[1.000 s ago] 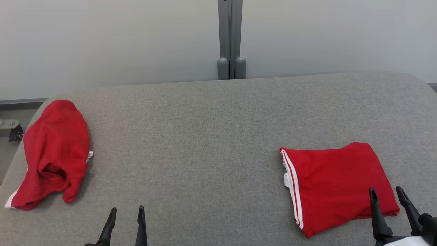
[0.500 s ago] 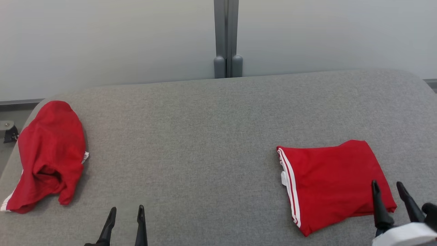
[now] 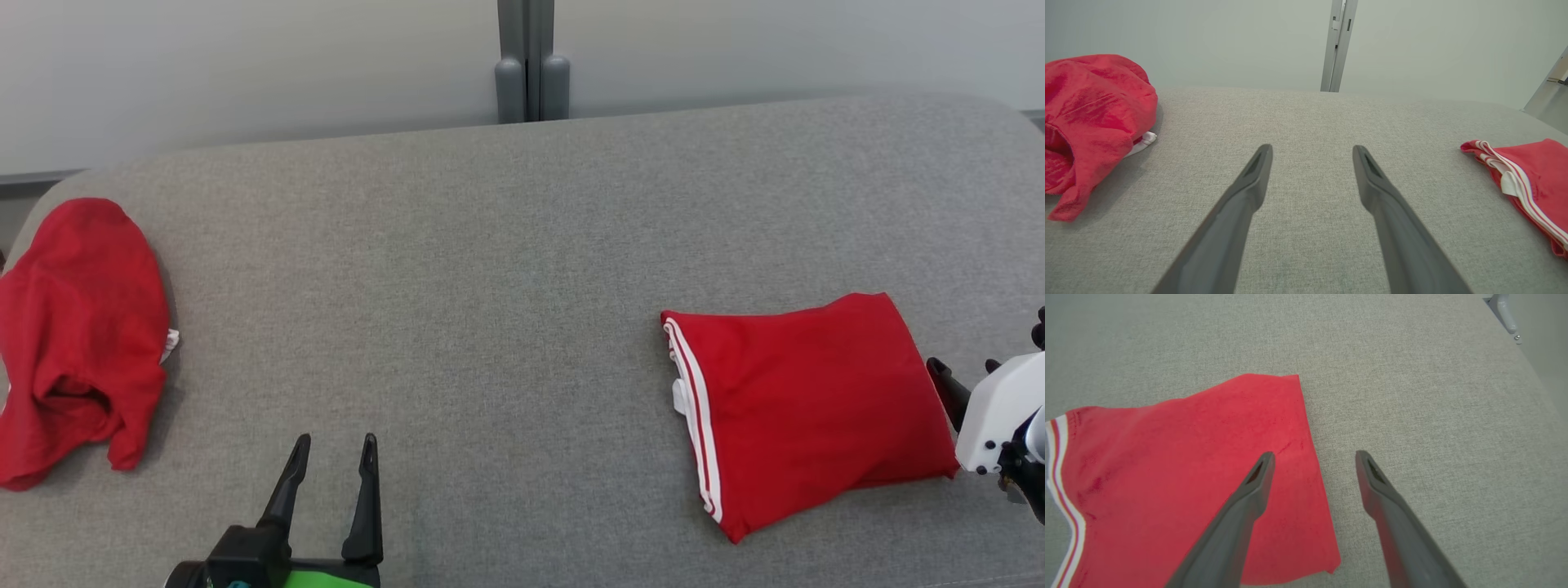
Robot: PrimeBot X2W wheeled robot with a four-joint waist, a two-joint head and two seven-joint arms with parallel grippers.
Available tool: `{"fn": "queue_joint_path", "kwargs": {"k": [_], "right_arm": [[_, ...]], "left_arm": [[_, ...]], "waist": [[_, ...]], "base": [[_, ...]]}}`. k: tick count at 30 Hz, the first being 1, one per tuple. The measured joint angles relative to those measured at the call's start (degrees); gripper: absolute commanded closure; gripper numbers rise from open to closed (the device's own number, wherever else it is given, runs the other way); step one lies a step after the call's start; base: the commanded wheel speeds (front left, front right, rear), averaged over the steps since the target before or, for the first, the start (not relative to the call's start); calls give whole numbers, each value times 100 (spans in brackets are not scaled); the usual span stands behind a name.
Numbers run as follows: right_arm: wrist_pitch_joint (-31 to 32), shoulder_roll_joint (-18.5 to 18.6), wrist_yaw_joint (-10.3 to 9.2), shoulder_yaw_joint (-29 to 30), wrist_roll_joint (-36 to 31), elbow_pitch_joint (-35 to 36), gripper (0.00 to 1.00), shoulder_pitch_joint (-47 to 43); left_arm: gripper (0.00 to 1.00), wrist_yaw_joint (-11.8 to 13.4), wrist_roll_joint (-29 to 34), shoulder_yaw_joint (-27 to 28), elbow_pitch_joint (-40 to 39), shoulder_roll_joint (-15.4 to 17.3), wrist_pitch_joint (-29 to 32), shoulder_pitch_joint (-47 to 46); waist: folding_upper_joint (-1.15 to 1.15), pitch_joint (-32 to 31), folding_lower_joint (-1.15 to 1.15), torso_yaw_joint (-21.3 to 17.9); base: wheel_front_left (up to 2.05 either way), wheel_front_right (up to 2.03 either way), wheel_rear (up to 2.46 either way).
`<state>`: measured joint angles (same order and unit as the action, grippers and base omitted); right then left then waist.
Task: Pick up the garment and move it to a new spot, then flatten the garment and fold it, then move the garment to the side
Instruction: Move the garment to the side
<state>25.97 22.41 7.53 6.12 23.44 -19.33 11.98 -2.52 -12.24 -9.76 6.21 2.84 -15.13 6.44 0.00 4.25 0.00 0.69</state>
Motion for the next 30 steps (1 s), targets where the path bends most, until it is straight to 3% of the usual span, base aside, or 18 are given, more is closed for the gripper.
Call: {"fn": "queue_joint_path", "kwargs": {"k": [10,11,12,21,30], "right_arm": [[169,-99,0,-168,3,-1207,1,548],[114,-67,0,-215,9,-1249,78,580],[30,-57,0,-201,75,-1285,100,629],[-636,125,1,-452,229,-1290,100,1105],[-1870,141,2,588,-725,-1798,100,2291]], "left_arm": [[0,-26,16,-96,21,0,0,-338],[0,-26,20,-96,20,1,0,-348],[0,-26,21,-96,14,0,0,-362],[0,-52,131,35,-107,1,0,-485],[0,-257,490,33,-385,32,0,-1246]], "waist": [[0,491,0,307],[0,532,0,336],[0,572,0,358],[0,775,0,83],[0,1292,0,-586]], "base": [[0,0,0],[0,0,0],[0,0,0],[0,0,0],[0,0,0]]}}
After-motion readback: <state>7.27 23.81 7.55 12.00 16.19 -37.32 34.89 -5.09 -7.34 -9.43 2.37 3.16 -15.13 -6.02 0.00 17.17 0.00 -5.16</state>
